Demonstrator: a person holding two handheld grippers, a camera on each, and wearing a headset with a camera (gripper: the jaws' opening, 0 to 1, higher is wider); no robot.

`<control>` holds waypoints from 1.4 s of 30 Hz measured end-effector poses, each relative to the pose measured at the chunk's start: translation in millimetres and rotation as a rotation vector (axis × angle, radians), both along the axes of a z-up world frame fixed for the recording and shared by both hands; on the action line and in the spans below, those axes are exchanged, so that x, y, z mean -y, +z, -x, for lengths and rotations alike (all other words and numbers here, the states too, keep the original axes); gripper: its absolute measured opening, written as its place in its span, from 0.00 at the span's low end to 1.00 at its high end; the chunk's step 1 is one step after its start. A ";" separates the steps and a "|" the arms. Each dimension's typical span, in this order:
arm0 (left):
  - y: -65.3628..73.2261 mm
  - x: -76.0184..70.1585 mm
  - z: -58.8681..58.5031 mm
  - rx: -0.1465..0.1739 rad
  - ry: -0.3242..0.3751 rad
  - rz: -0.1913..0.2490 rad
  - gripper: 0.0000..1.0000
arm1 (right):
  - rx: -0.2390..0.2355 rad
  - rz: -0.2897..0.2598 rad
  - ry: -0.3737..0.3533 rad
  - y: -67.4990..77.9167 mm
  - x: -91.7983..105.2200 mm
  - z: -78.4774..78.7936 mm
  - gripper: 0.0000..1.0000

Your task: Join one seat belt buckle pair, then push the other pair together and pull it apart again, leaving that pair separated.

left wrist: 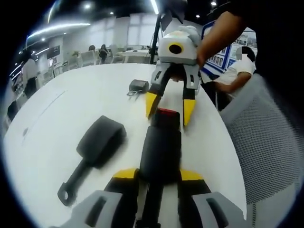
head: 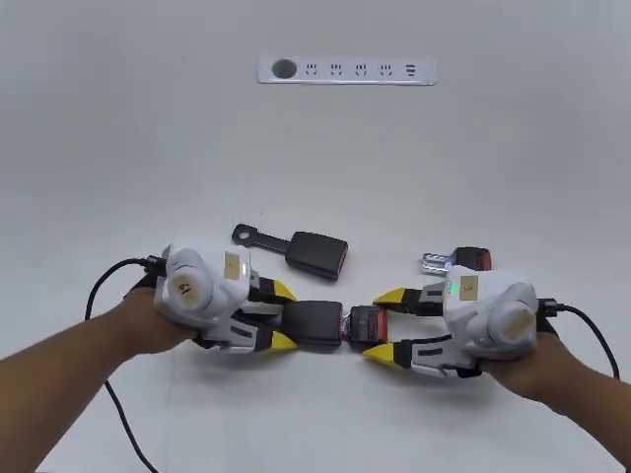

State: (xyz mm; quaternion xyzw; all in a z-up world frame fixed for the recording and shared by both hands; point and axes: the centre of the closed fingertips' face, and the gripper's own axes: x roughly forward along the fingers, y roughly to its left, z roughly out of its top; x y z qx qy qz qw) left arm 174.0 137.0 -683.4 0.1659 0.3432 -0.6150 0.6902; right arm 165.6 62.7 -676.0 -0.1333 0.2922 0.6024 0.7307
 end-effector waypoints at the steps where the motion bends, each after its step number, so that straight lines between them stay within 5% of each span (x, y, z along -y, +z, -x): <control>1: -0.4 -2.9 0.1 -0.019 0.014 -0.013 0.33 | 0.003 0.001 -0.009 0.1 -0.1 -1.0 0.49; 4: 3.5 -0.5 2.6 -0.053 0.021 -0.001 0.45 | -0.007 -0.007 -0.028 0.9 -1.7 -2.2 0.67; 5: 7.0 0.4 3.3 -0.041 0.015 0.001 0.50 | -0.004 -0.011 -0.030 1.7 -1.8 -2.7 0.71; 10: 20.8 3.2 -1.9 -0.034 0.037 0.038 0.63 | 0.030 -0.011 -0.048 6.1 0.1 -8.5 0.74; 15: 30.9 0.7 -6.6 -0.004 0.037 0.028 0.67 | 0.047 -0.011 -0.054 11.2 4.9 -12.5 0.75; 20: 43.6 -2.7 -25.3 0.019 0.067 0.048 0.71 | 0.053 -0.017 -0.091 19.8 16.9 -25.7 0.75; 26: 59.7 7.0 -34.9 -0.044 0.118 0.121 0.73 | 0.054 -0.012 -0.128 26.4 30.1 -45.1 0.76; 29: 71.9 14.0 -45.5 -0.087 0.180 0.201 0.72 | 0.067 -0.009 -0.142 32.1 40.8 -56.9 0.75; 42: 61.1 13.9 -76.0 0.022 0.027 0.058 0.67 | 0.044 0.058 -0.137 29.7 88.6 -81.4 0.74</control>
